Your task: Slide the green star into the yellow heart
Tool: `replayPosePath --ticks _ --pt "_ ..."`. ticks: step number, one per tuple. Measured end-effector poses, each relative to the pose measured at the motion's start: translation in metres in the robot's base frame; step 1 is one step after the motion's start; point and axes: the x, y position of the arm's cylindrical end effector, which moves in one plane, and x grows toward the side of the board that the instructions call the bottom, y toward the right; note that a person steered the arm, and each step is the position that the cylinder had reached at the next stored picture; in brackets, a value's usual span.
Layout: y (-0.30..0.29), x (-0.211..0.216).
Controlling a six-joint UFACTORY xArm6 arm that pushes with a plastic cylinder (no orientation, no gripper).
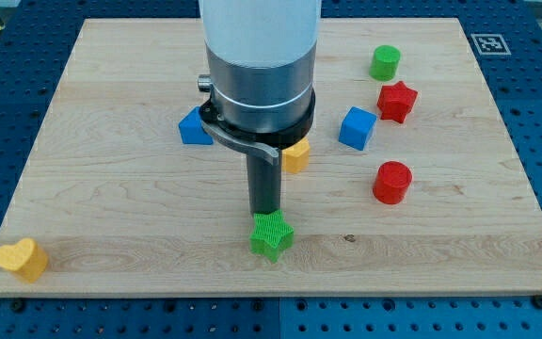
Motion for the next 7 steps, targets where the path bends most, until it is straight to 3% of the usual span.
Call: replayPosePath --ticks 2,3,4,7 --pt "0.033 -0.035" --pt "0.056 -0.027" --pt "0.082 0.012" --pt "0.037 0.018"
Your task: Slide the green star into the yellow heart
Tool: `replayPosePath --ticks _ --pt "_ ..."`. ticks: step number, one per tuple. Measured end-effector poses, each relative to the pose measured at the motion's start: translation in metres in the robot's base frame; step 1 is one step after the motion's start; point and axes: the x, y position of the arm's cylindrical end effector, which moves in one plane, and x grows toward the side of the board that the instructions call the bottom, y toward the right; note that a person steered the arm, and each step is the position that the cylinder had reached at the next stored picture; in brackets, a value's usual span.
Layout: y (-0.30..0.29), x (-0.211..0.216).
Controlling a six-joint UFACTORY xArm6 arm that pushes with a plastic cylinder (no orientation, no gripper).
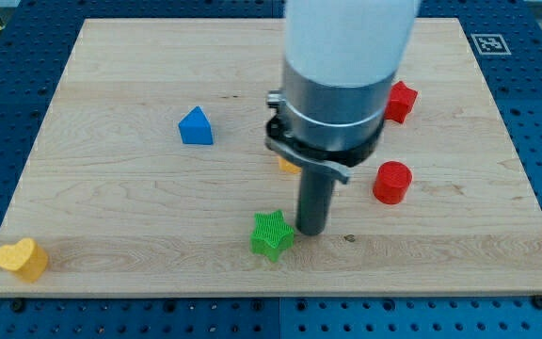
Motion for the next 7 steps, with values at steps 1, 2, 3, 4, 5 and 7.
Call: replayPosePath --ticks 1,2,3,4,5,7 --pt "-0.037 0.009" --pt "-0.045 0.011" --pt "-0.045 0.011" --pt "-0.035 0.015" --pt "-0.024 0.022" --pt "-0.014 0.028"
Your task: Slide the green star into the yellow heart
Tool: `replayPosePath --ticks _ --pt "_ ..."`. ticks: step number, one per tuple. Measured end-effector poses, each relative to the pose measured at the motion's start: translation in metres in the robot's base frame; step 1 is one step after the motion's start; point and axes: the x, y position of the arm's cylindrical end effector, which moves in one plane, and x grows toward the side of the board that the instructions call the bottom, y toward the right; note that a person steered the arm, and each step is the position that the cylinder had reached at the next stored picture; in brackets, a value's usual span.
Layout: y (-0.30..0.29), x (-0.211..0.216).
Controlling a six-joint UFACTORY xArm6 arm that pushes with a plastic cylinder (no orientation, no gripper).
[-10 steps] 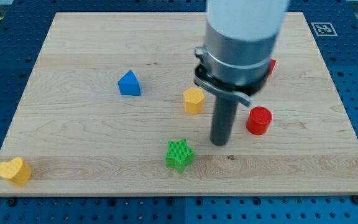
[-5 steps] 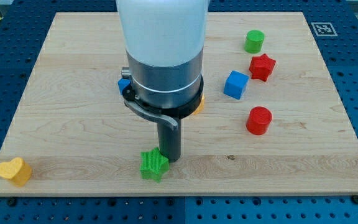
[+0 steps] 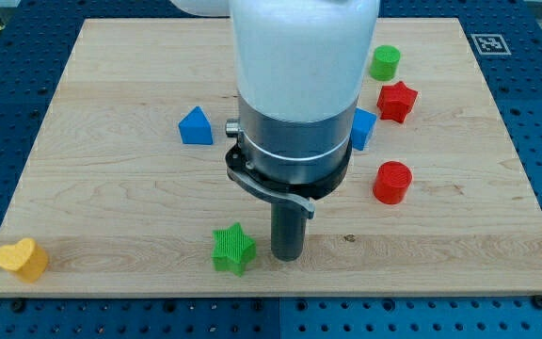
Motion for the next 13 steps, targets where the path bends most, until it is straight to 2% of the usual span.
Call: replayPosePath --ticks 4,10,11,12,13 --pt "-0.035 0.0" --pt "-0.124 0.0" --pt "-0.12 0.004" --pt "-0.085 0.015" --pt "-0.074 0.02"
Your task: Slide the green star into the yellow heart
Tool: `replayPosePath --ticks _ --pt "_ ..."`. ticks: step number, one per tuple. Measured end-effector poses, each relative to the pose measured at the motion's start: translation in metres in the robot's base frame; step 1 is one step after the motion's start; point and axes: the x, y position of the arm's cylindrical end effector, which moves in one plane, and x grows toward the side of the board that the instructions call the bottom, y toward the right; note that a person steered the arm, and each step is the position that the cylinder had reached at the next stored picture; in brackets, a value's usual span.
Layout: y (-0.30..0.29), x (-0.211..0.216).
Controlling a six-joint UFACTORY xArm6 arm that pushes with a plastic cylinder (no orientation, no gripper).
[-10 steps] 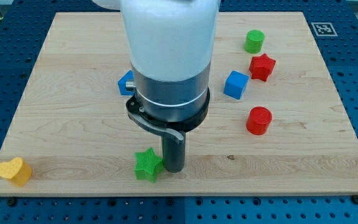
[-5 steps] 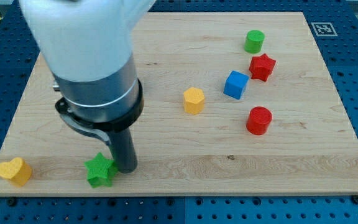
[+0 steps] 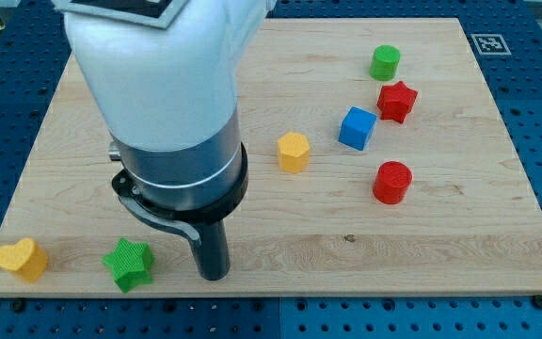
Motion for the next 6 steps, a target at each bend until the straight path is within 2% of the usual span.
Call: replayPosePath --ticks 2,6 --pt "-0.011 0.0" --pt "-0.088 0.005"
